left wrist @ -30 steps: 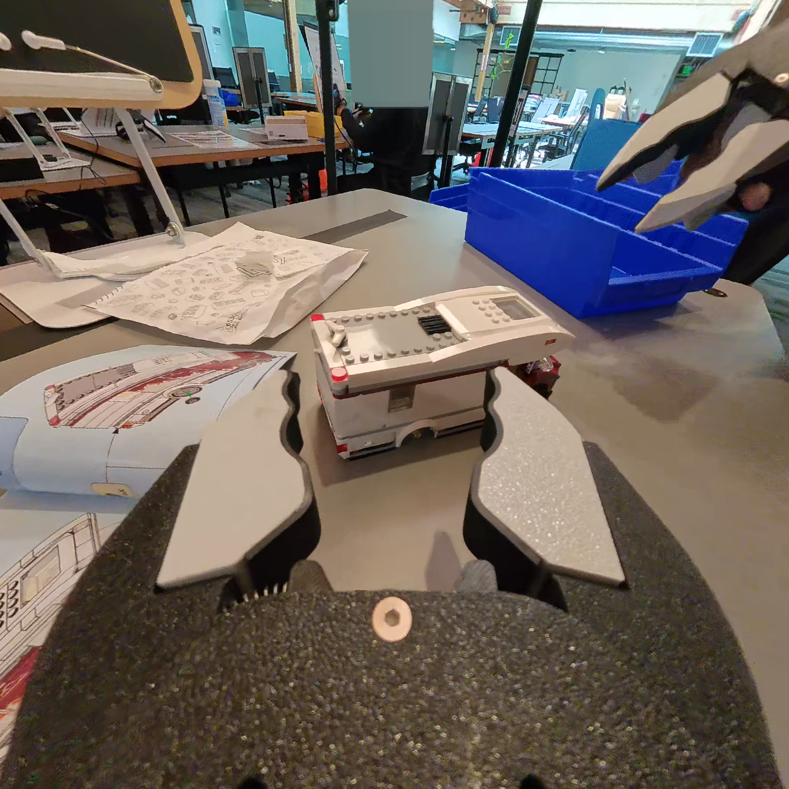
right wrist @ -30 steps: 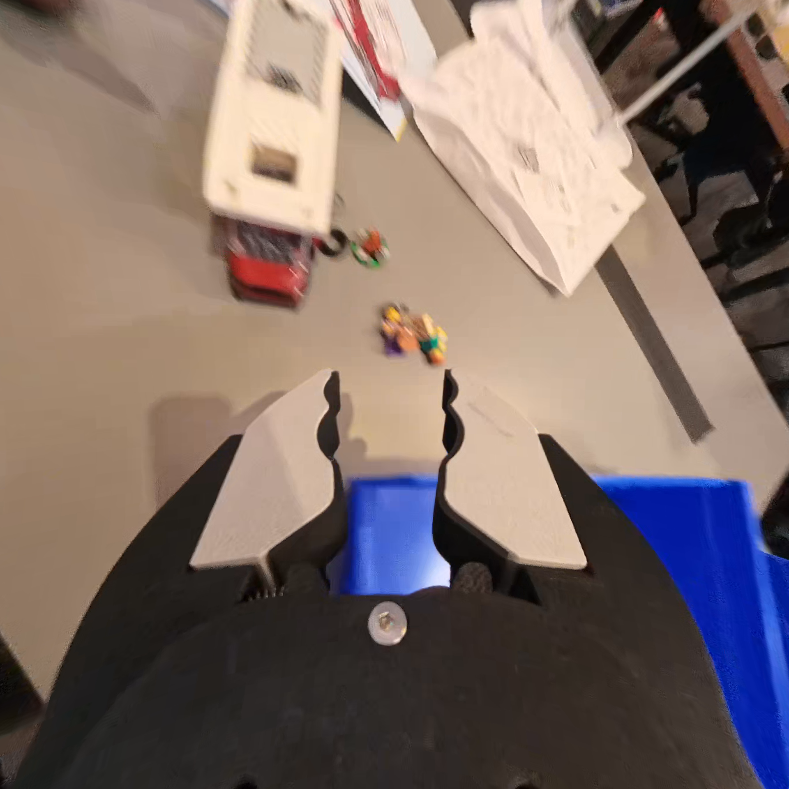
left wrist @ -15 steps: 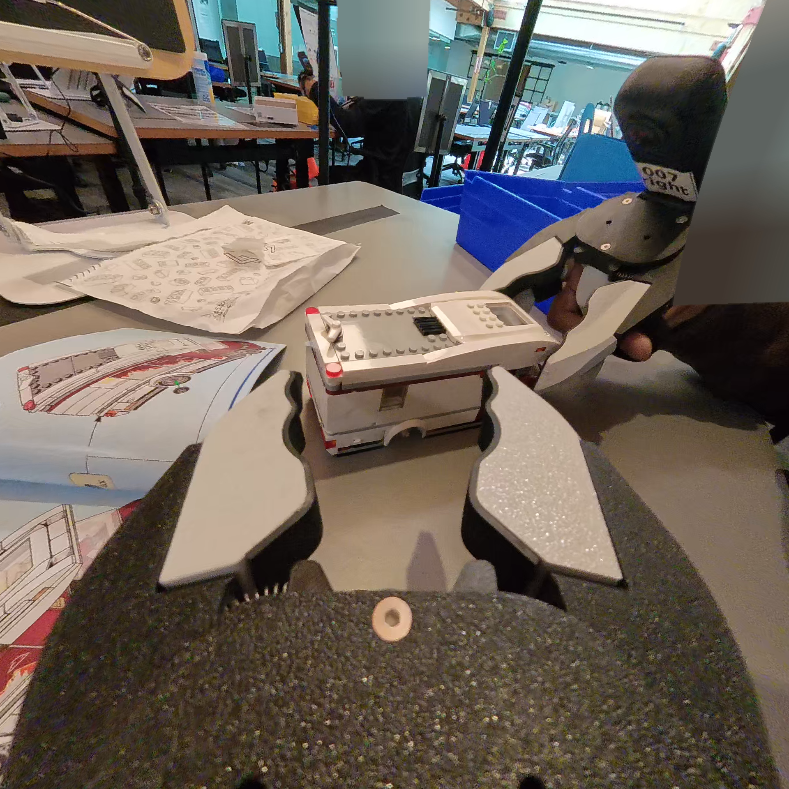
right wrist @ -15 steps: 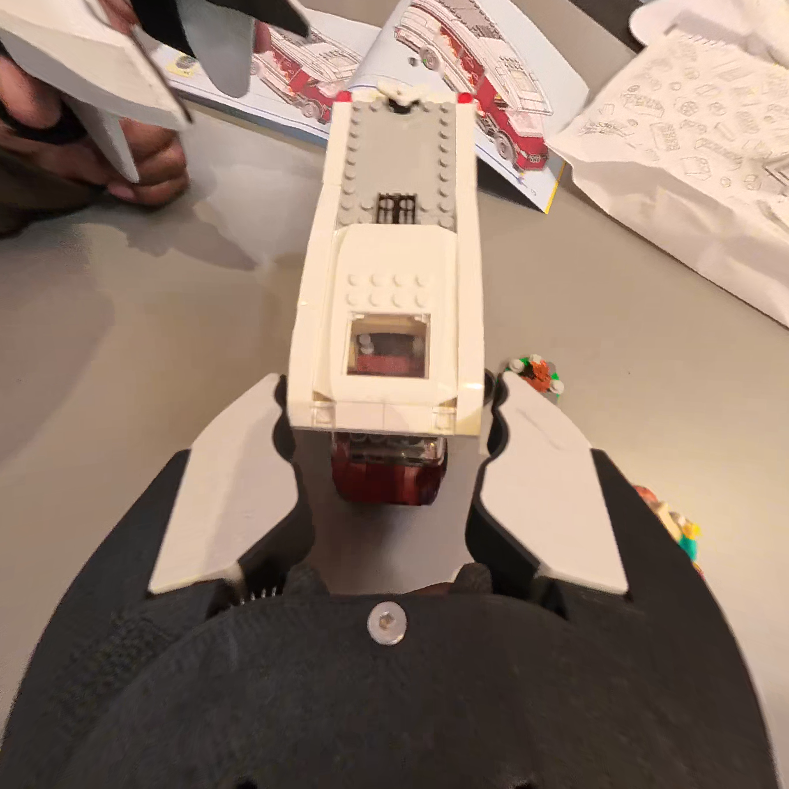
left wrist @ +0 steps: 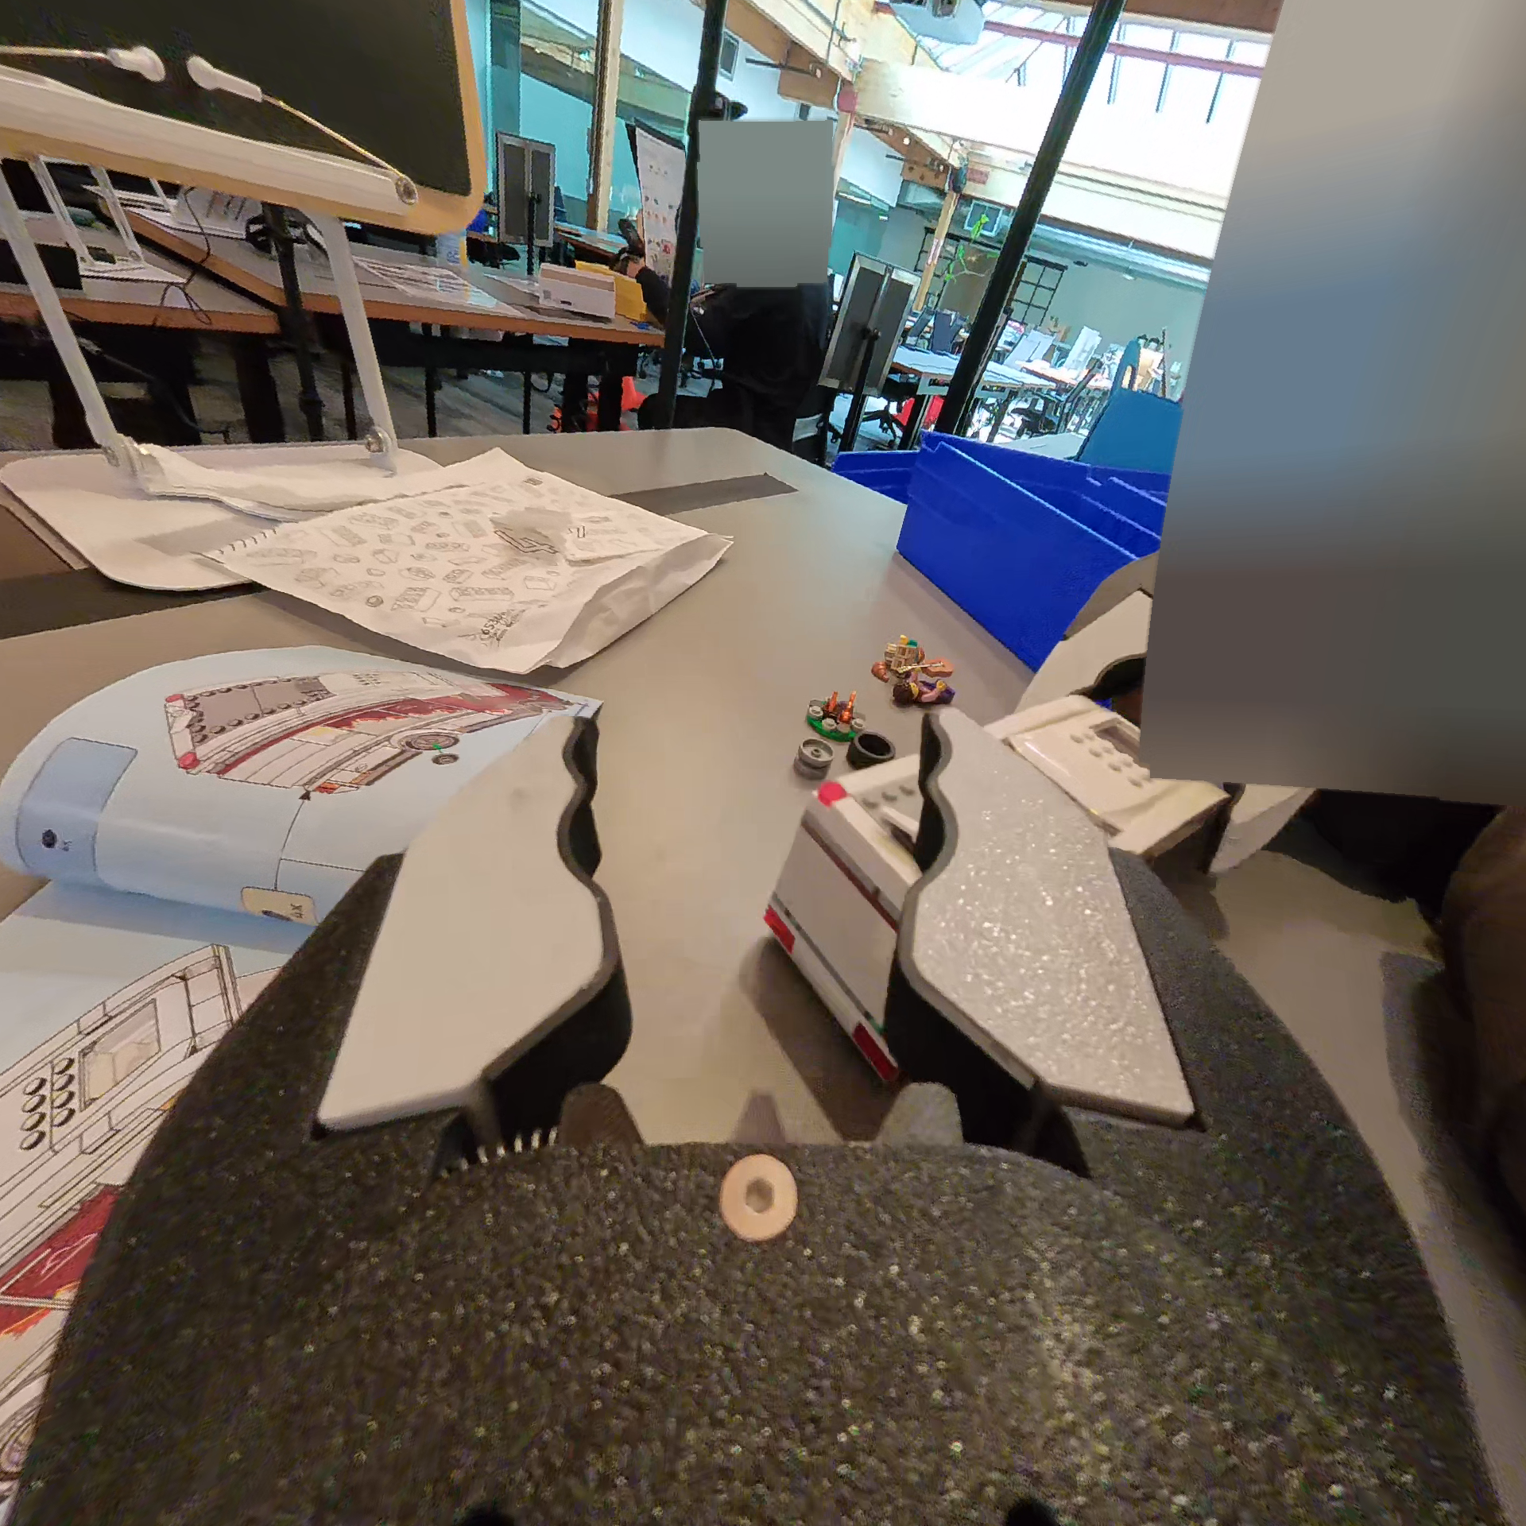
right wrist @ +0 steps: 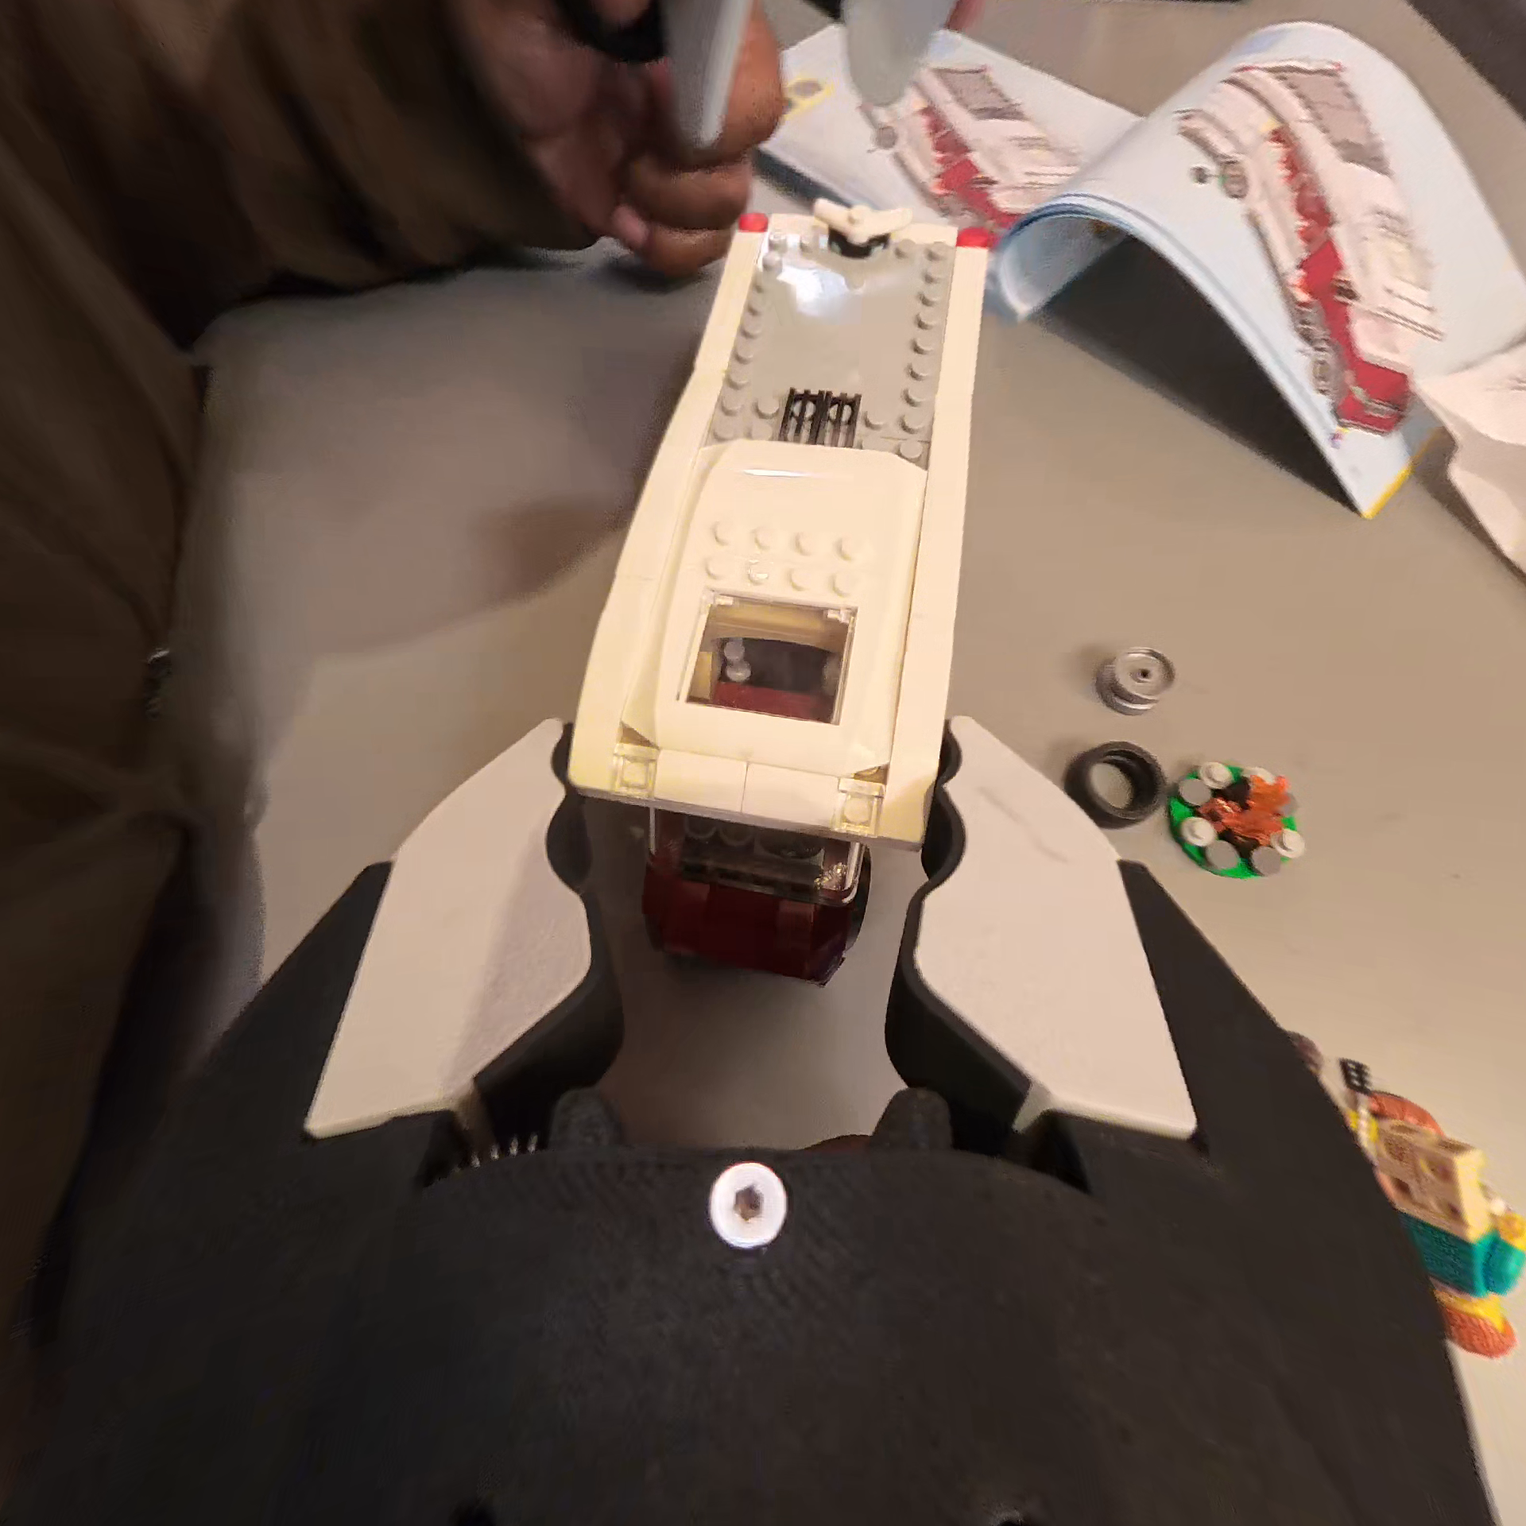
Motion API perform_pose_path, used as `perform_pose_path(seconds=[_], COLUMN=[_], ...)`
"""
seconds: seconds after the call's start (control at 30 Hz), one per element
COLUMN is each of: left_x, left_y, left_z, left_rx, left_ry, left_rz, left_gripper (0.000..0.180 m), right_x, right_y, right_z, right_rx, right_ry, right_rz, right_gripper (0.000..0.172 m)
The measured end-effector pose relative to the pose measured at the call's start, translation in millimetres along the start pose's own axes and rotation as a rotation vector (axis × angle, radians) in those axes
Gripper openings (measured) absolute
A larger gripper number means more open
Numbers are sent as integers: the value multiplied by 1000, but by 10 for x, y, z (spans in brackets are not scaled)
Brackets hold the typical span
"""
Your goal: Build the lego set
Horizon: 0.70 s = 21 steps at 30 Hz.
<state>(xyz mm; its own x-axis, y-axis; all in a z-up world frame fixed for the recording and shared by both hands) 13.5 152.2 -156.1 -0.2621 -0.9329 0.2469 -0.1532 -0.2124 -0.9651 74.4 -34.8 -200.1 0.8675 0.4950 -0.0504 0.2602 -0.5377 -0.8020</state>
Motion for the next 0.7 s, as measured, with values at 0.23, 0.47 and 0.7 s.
perform_pose_path(seconds=[0.23,0.47,0.7], left_x=[-14,29,111], left_y=[29,-85,-129], left_z=[16,-32,-44], left_rx=[-11,36,52], left_ry=[5,18,21], left_rz=[-13,-8,44], left_gripper=[75,76,75], right_x=[-85,-81,499], right_y=[-31,-235,-584], right_z=[50,-333,-587], right_rx=[15,77,-192], right_ry=[-32,30,277], right_rz=[-10,-54,-167], right_gripper=[81,79,60])
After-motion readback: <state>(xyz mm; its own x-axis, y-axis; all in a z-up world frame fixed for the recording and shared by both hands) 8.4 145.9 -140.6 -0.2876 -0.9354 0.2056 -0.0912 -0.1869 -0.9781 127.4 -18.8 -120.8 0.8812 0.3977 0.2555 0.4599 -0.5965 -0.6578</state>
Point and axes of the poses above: each gripper's, where its closed fingertips meet, z out along the fingers, y out of its underside, x = y × z across the jaws, the point moved 3 cm from there along -z, back along the fingers
